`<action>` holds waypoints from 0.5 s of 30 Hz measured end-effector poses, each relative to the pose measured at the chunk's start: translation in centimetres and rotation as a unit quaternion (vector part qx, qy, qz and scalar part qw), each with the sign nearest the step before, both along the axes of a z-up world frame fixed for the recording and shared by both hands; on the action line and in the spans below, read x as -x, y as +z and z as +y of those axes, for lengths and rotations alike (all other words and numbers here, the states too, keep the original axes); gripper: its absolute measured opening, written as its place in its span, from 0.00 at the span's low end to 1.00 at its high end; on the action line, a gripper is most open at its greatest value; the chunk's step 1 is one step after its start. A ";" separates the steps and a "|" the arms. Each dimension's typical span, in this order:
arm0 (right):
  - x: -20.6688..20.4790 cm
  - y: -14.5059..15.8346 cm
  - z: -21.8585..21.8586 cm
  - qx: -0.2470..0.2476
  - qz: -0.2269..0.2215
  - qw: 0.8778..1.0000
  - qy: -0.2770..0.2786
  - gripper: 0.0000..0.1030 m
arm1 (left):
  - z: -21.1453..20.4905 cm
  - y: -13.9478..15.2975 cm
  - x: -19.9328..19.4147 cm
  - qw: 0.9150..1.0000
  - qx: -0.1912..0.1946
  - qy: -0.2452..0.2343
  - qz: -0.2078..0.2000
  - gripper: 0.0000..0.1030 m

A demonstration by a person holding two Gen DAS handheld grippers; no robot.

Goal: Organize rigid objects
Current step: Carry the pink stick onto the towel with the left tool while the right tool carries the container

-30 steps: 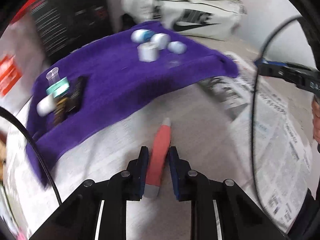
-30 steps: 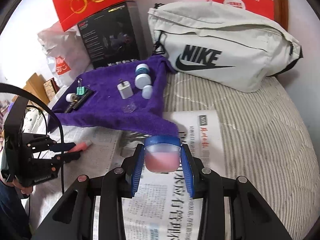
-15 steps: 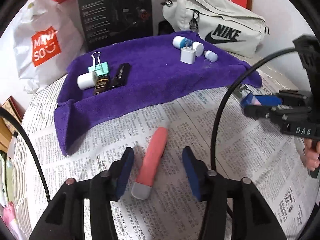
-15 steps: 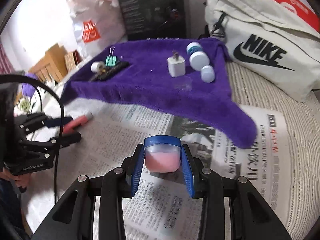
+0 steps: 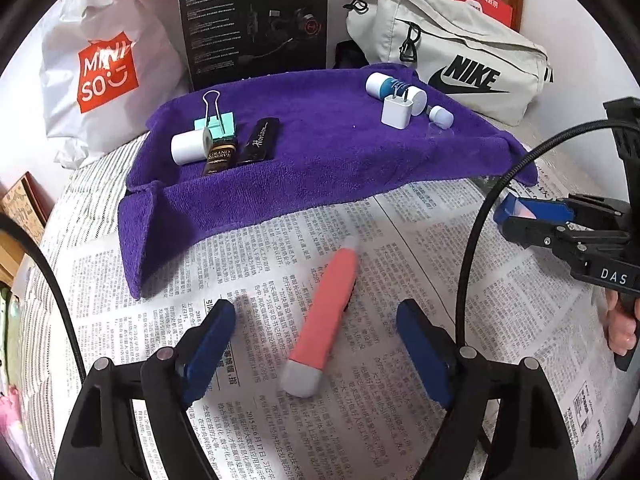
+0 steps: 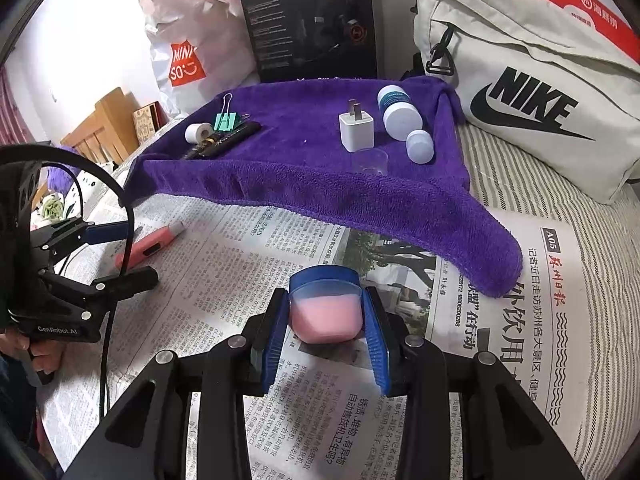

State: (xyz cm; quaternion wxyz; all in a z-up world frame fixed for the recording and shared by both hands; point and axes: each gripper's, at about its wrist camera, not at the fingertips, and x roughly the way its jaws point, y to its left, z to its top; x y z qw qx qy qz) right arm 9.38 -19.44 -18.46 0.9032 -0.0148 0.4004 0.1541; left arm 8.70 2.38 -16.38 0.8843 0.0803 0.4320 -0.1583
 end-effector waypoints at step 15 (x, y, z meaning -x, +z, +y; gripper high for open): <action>0.1 -0.2 1.4 0.052 -0.009 0.999 0.011 0.44 | -0.2 0.9 0.0 0.997 -0.009 -0.079 0.013 0.16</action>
